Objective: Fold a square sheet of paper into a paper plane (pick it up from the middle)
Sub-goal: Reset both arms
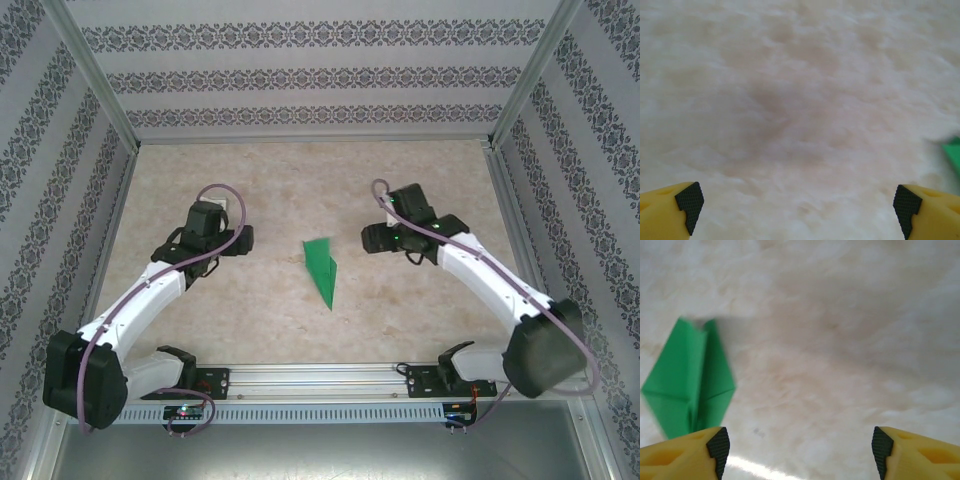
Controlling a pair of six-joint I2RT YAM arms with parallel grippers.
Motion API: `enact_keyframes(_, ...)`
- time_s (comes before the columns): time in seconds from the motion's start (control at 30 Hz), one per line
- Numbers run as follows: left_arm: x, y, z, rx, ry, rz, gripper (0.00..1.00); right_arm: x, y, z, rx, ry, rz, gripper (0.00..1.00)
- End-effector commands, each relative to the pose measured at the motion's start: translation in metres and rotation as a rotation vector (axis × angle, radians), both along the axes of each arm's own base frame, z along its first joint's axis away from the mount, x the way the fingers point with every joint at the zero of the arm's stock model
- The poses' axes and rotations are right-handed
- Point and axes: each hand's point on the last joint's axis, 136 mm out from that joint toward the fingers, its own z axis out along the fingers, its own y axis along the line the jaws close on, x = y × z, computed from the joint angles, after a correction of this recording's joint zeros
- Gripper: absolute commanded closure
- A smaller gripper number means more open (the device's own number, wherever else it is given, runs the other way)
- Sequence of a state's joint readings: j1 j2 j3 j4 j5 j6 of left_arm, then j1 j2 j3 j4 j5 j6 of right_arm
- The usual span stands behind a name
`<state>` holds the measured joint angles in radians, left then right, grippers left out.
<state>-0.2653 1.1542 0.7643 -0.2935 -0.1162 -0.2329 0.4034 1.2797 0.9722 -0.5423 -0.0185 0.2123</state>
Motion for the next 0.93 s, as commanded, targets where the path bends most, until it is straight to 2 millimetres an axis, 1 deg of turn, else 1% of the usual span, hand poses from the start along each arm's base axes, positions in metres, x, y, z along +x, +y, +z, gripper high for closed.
enact_keyframes(0.0,0.013,0.042,-0.002,0.094,-0.075,0.113,0.00,0.029,-0.031,0.022,-0.045,-0.238,-0.066,0.10)
enact_keyframes(0.03,0.015,0.050,-0.006,0.101,-0.093,0.138,0.00,0.032,-0.042,0.020,-0.049,-0.273,-0.098,0.06)
enact_keyframes(0.13,0.024,0.062,-0.019,0.095,-0.152,0.160,0.00,0.041,-0.069,0.012,-0.070,-0.333,-0.166,0.04)
enact_keyframes(0.17,0.028,0.064,-0.022,0.113,-0.156,0.156,0.00,0.043,-0.079,0.006,-0.096,-0.344,-0.187,0.04)
enact_keyframes(0.27,0.040,0.069,-0.028,0.170,-0.194,0.142,0.00,0.049,-0.101,0.001,-0.163,-0.398,-0.246,0.03)
enact_keyframes(0.33,0.045,0.074,-0.030,0.191,-0.213,0.153,0.00,0.053,-0.107,-0.001,-0.168,-0.460,-0.265,0.03)
enact_keyframes(0.4,0.049,0.071,-0.033,0.180,-0.218,0.136,0.00,0.058,-0.109,-0.001,-0.165,-0.501,-0.265,0.02)
enact_keyframes(0.5,0.055,0.074,-0.041,0.193,-0.228,0.148,0.00,0.065,-0.119,-0.010,-0.200,-0.525,-0.293,0.03)
enact_keyframes(0.57,0.059,0.074,-0.047,0.197,-0.217,0.147,0.00,0.071,-0.124,-0.016,-0.184,-0.547,-0.301,0.02)
enact_keyframes(0.7,0.062,0.073,-0.051,0.190,-0.224,0.140,0.00,0.079,-0.127,-0.029,-0.160,-0.539,-0.302,0.02)
enact_keyframes(0.9,0.063,0.070,-0.053,0.181,-0.207,0.115,0.00,0.083,-0.131,-0.032,-0.140,-0.534,-0.310,0.02)
